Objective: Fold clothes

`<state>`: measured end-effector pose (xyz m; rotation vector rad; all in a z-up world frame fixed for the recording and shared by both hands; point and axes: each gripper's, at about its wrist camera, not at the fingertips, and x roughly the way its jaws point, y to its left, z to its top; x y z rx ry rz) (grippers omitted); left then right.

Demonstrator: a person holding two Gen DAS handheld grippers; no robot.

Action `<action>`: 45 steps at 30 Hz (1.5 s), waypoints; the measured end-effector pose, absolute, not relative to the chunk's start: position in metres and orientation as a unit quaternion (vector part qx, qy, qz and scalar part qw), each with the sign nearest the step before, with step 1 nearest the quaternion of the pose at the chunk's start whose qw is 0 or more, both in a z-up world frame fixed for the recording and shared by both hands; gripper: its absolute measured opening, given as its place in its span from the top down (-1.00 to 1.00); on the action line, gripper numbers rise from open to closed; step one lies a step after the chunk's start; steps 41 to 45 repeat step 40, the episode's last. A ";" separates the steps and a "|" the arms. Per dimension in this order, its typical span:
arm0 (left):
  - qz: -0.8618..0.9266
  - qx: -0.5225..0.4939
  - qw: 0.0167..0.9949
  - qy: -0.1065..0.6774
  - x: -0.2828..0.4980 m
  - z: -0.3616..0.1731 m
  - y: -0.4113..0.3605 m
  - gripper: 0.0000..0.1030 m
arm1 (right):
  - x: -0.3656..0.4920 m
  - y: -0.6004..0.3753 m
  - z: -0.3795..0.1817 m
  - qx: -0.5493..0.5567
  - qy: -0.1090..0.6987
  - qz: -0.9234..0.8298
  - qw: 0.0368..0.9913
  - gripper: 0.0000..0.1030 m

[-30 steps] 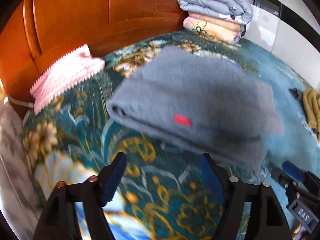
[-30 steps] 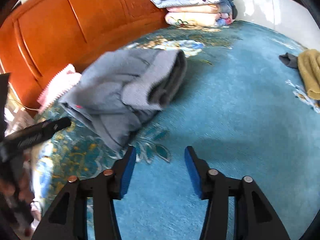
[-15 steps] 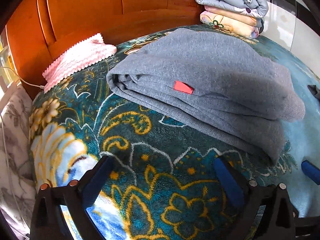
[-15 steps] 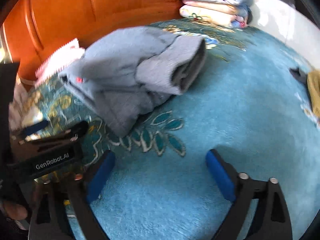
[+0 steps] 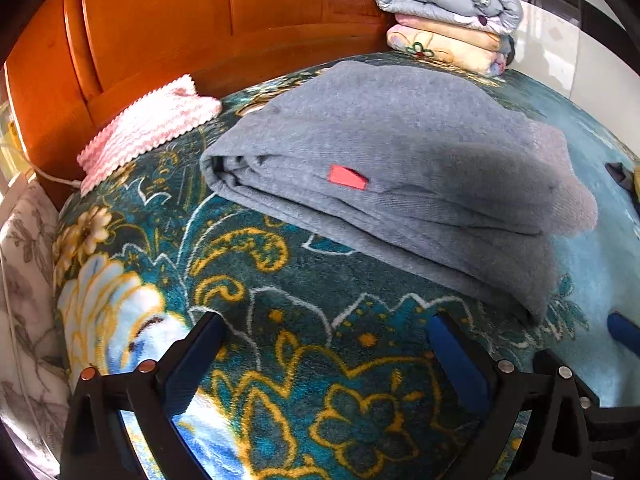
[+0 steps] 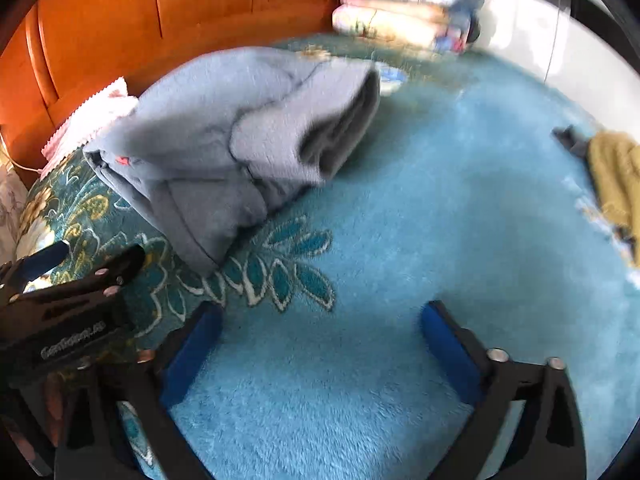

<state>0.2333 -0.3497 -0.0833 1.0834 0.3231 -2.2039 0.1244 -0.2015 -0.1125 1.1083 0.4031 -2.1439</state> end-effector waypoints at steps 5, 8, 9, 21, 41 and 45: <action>-0.840 0.415 0.324 0.128 0.233 -0.083 -0.351 -1.00 | 0.125 -0.202 -0.112 0.424 0.156 -0.825 0.339 -1.00; -0.841 0.415 0.321 0.134 0.233 -0.083 -0.353 -1.00 | 0.125 -0.202 -0.112 0.424 0.157 -0.825 0.339 -1.00; -0.841 0.415 0.321 0.134 0.233 -0.083 -0.353 -1.00 | 0.125 -0.202 -0.111 0.424 0.157 -0.825 0.339 -1.00; -0.841 0.414 0.320 0.137 0.236 -0.083 -0.352 -1.00 | 0.127 -0.203 -0.110 0.425 0.156 -0.824 0.339 -1.00; -0.842 0.414 0.320 0.133 0.236 -0.083 -0.351 -1.00 | 0.126 -0.202 -0.109 0.425 0.156 -0.825 0.339 -1.00; -0.842 0.414 0.320 0.133 0.236 -0.083 -0.351 -1.00 | 0.126 -0.202 -0.109 0.425 0.156 -0.825 0.339 -1.00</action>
